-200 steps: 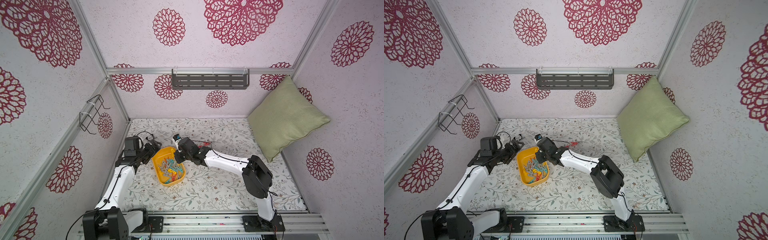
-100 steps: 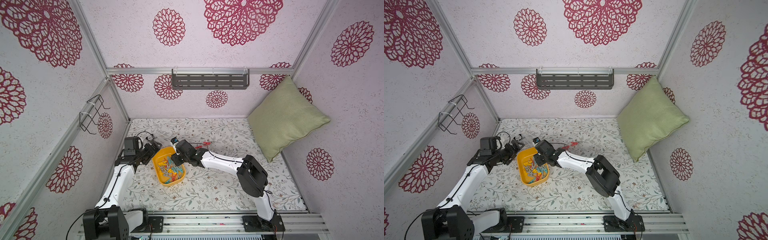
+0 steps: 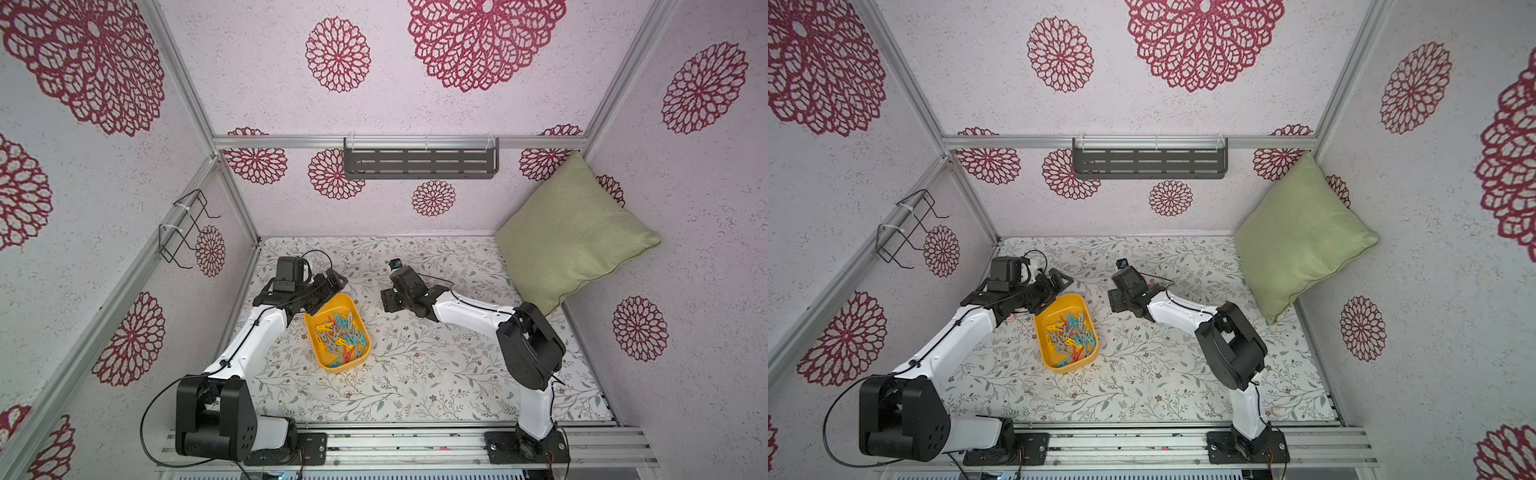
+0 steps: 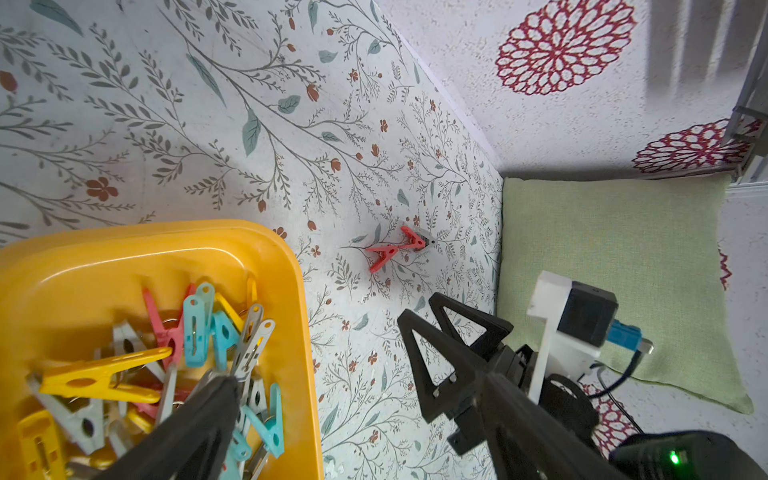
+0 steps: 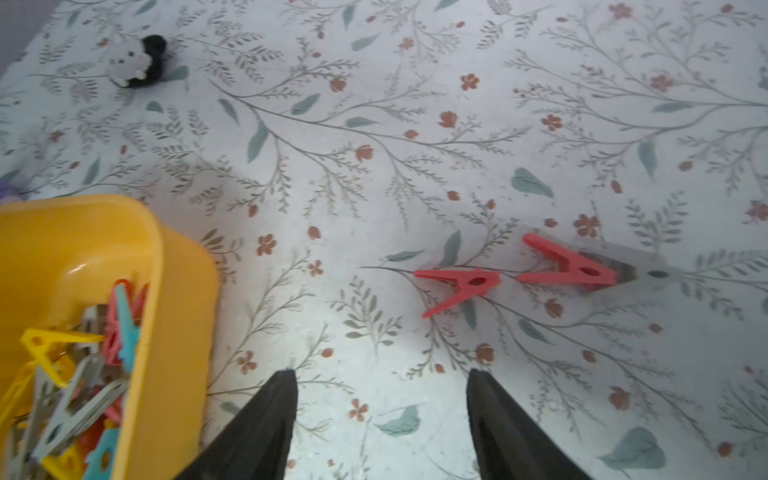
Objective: Put the clothespins into the storage box
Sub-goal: Pick up the clothespin from the center of the board.
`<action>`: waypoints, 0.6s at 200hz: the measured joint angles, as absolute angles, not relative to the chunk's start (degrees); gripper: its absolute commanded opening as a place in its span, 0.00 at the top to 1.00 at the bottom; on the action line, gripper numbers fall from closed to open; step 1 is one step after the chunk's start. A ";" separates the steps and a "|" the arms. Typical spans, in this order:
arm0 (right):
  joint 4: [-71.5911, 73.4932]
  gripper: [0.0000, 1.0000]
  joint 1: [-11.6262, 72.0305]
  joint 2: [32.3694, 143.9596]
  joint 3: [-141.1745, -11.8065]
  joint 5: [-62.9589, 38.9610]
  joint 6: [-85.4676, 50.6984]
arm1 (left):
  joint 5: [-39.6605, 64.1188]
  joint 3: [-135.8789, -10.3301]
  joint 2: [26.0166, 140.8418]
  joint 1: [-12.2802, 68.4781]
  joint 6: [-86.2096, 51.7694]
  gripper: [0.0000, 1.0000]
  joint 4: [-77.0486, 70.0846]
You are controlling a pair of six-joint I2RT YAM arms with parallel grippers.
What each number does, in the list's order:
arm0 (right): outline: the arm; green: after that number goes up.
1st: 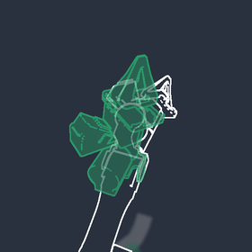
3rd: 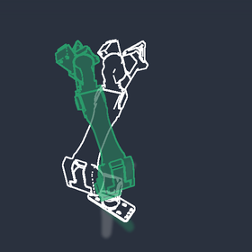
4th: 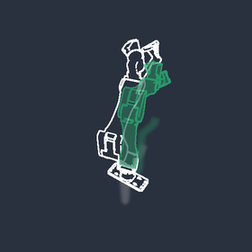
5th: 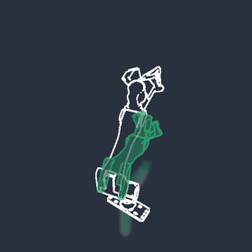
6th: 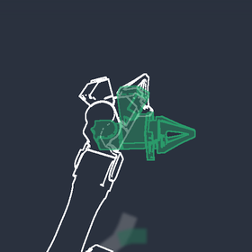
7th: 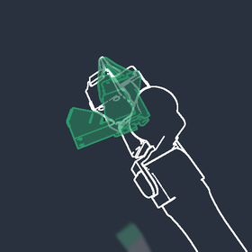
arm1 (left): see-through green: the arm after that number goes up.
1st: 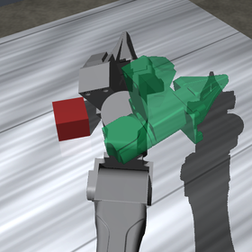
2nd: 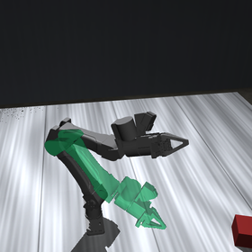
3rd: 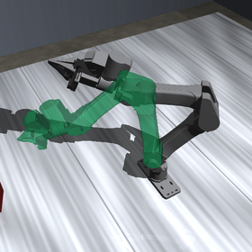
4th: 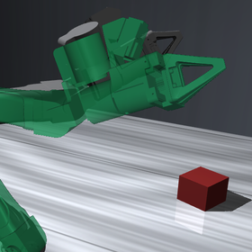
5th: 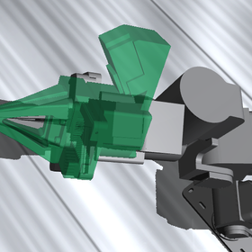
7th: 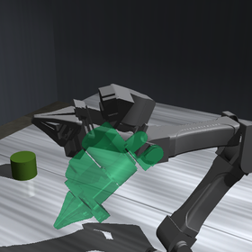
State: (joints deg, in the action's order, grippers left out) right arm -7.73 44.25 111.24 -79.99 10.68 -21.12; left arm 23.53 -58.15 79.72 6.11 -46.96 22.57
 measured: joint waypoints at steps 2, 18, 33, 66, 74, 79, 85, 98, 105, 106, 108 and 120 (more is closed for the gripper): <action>-7.68 0.27 44.10 111.31 -79.99 10.79 -21.12 | 23.53 -58.15 79.85 6.15 -46.98 0.03 22.50; -7.53 0.27 43.33 112.12 -80.03 11.70 -21.43 | 23.49 -58.15 80.66 6.39 -47.09 0.03 22.00; -7.57 0.27 43.07 113.80 -80.51 12.12 -22.02 | 23.46 -58.15 81.03 6.48 -47.16 0.02 21.63; -7.62 0.27 42.76 119.02 -82.78 12.23 -22.63 | 23.49 -58.15 81.60 6.50 -47.16 0.03 21.06; -7.64 0.27 42.74 120.14 -83.40 12.21 -22.68 | 23.49 -58.15 81.80 6.50 -47.16 0.03 20.88; -7.66 0.28 42.72 120.77 -83.74 12.21 -22.70 | 23.49 -58.15 81.95 6.50 -47.16 0.03 20.80; -7.68 0.28 42.70 121.40 -84.16 12.23 -22.72 | 23.51 -58.15 82.11 6.50 -47.16 0.03 20.62; -7.88 0.30 42.54 122.74 -85.25 12.21 -23.07 | 23.53 -58.15 82.48 6.50 -47.16 0.03 20.36; -7.99 0.32 42.41 123.42 -85.97 12.21 -23.16 | 23.55 -58.15 82.67 6.50 -47.16 0.03 20.27; -7.99 0.32 42.39 123.48 -86.06 12.19 -23.18 | 23.55 -58.15 82.74 6.50 -47.16 0.03 20.27; -8.03 0.32 42.35 123.70 -86.28 12.19 -23.20 | 23.55 -58.15 82.81 6.50 -47.16 0.03 20.25; -8.03 0.34 42.04 124.75 -87.50 12.16 -23.57 | 23.66 -58.15 83.22 6.50 -47.16 0.03 20.08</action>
State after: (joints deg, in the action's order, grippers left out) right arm -8.03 42.04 124.75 -87.50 12.16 -23.57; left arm 23.66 -58.15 83.22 6.50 -47.16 20.08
